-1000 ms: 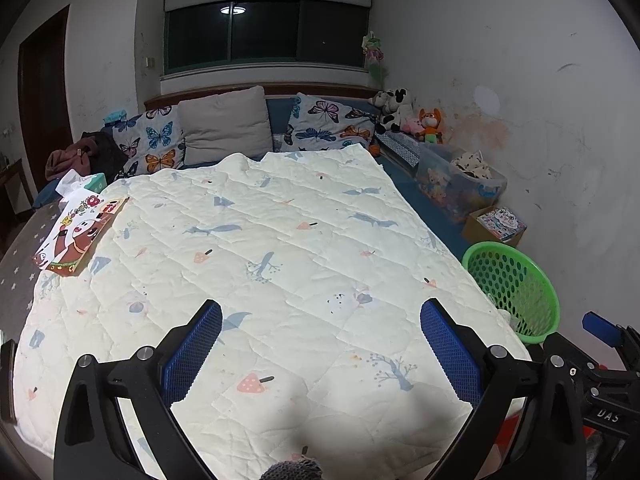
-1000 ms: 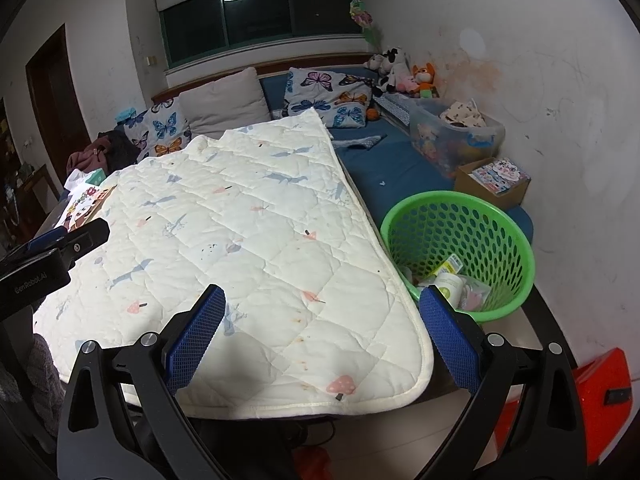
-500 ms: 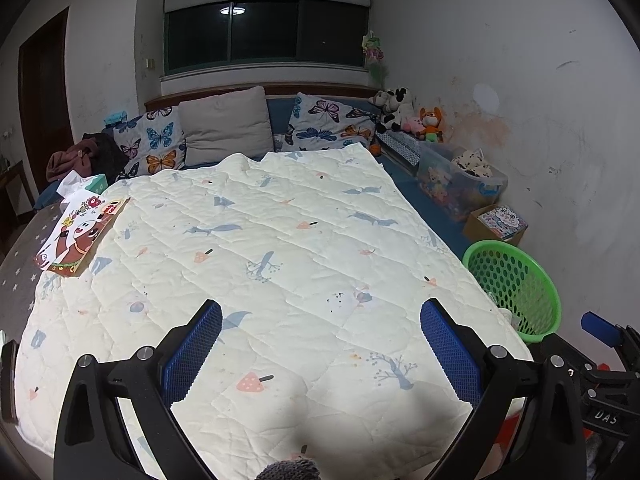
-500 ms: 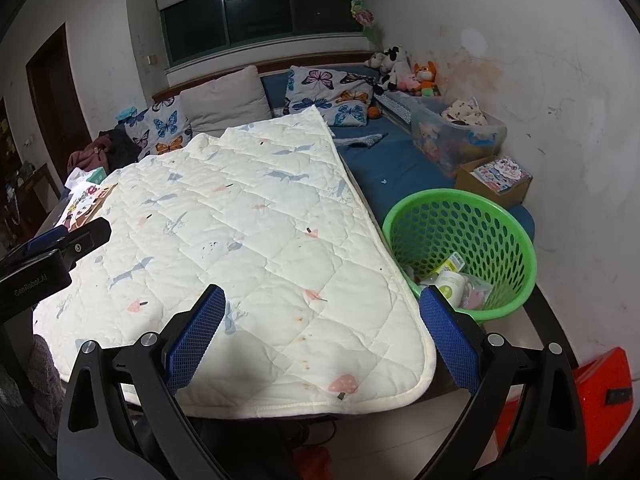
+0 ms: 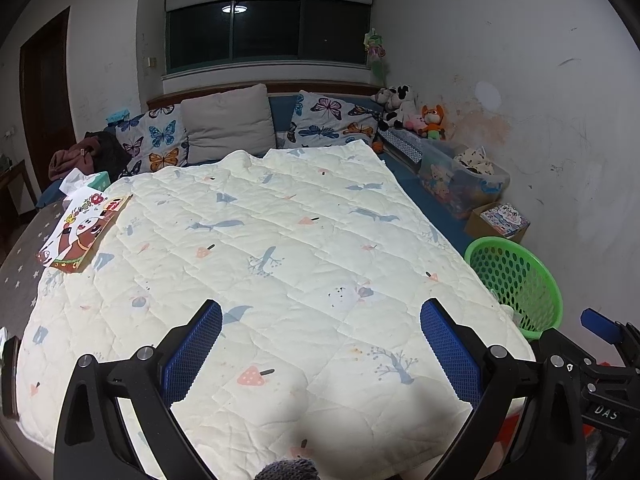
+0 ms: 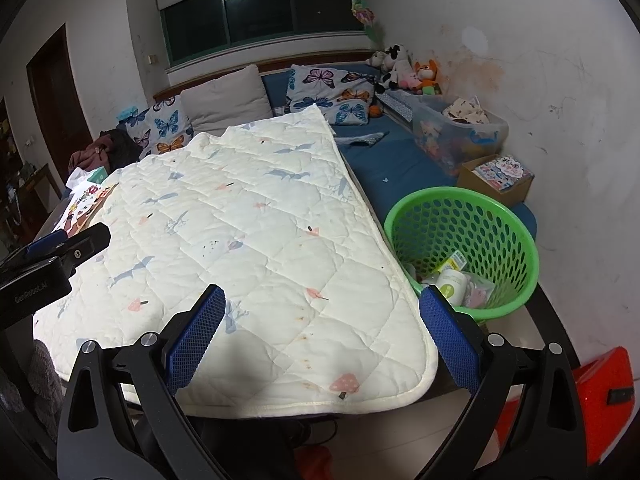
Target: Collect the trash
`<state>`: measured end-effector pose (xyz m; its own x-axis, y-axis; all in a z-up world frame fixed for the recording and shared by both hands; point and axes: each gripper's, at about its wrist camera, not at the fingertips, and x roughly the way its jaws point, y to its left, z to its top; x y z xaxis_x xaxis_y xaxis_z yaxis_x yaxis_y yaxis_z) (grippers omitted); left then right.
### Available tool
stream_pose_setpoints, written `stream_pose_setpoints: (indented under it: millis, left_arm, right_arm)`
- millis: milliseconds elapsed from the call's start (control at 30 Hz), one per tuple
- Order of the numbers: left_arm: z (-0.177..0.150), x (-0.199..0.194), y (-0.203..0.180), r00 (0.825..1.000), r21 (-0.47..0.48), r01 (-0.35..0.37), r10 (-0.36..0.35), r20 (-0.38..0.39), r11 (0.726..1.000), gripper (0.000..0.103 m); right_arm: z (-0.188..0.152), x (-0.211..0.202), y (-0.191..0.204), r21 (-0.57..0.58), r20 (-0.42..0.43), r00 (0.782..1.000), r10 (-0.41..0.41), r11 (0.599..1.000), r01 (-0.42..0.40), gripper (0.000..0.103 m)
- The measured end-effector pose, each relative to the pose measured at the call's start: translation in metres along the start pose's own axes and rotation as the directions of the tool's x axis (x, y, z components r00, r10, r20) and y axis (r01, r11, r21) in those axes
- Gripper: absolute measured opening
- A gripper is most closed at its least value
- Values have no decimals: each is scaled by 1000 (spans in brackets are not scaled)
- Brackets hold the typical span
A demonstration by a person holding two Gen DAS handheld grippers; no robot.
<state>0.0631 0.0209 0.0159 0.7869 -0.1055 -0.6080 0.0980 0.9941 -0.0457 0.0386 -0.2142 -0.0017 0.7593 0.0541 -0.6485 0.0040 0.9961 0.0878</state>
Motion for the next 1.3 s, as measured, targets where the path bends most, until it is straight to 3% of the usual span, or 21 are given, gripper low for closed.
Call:
stream_pose_setpoints:
  millis: [1300]
  left_arm:
    - [-5, -6, 9, 999, -18, -39, 39, -2, 999, 96]
  right_arm:
    - [-7, 4, 8, -5, -9, 1000, 14, 1000, -14, 97]
